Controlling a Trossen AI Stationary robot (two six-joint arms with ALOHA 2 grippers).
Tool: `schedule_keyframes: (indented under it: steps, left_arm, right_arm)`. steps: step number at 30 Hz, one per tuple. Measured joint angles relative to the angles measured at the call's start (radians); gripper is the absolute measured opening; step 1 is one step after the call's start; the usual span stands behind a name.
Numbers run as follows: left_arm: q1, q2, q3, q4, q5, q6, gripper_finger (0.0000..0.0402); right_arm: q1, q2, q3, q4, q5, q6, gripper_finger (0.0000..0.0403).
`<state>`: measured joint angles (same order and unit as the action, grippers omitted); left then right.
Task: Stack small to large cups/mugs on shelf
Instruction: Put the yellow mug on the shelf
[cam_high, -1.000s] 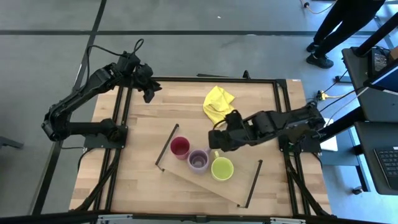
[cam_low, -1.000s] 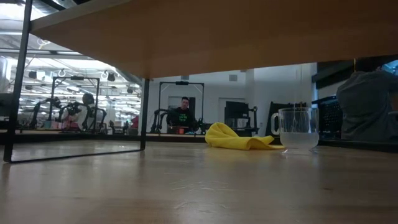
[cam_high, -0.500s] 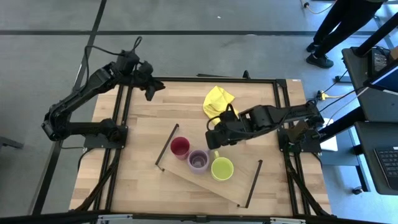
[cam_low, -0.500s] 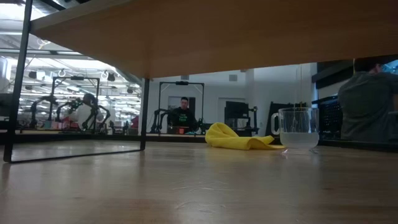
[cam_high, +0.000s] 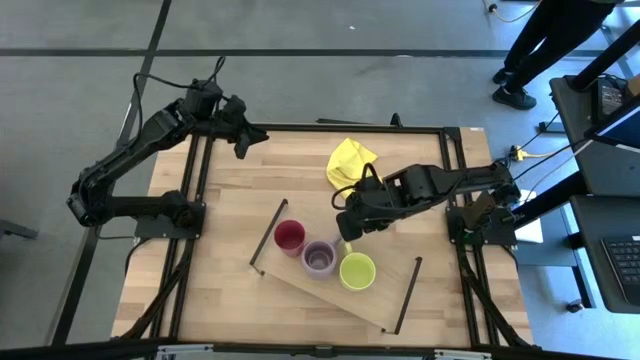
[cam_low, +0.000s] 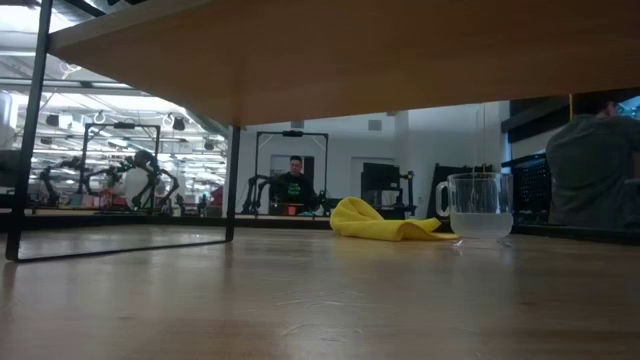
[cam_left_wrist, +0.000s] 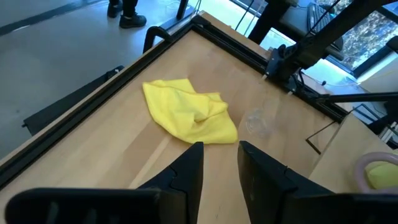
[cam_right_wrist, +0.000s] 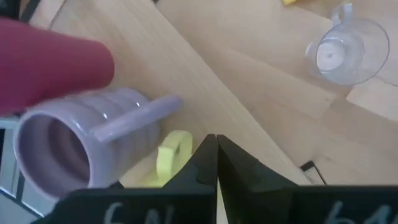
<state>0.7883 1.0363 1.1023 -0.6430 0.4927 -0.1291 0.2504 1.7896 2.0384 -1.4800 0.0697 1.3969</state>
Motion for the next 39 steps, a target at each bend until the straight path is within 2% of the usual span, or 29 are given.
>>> schedule_keyframes:
  steps: [8, 15, 21, 25, 30, 33, 39]
  left_arm:
    - [0.000, 0.000, 0.000, 0.000, 0.000, -0.003, 0.0094]
    - [0.000, 0.000, 0.000, -0.003, 0.000, -0.003, 0.0094]
    - [0.000, 0.000, 0.000, -0.003, 0.000, -0.002, 0.0094]
    - [0.000, 0.000, 0.000, -0.003, 0.000, -0.001, 0.0094]
    - [0.000, 0.000, 0.000, -0.003, 0.000, 0.000, 0.0094]
    - [0.000, 0.000, 0.000, -0.003, -0.001, 0.000, 0.0094]
    - [0.000, 0.000, 0.000, -0.003, -0.004, 0.007, 0.0094]
  right_arm:
    - [-0.009, -0.004, 0.000, -0.019, -0.021, -0.075, 0.0011]
    - [-0.037, -0.004, 0.000, -0.034, -0.120, -0.233, 0.0011]
    - [-0.046, -0.004, 0.000, -0.041, -0.134, -0.284, 0.0014]
    - [-0.046, -0.004, 0.000, -0.044, -0.149, -0.306, 0.0040]
    - [-0.042, -0.004, 0.000, -0.033, -0.232, -0.321, 0.0099]
    - [-0.021, -0.004, 0.000, 0.008, -0.237, -0.335, 0.0126]
    - [0.037, -0.004, 0.000, 0.037, -0.245, -0.392, 0.0135]
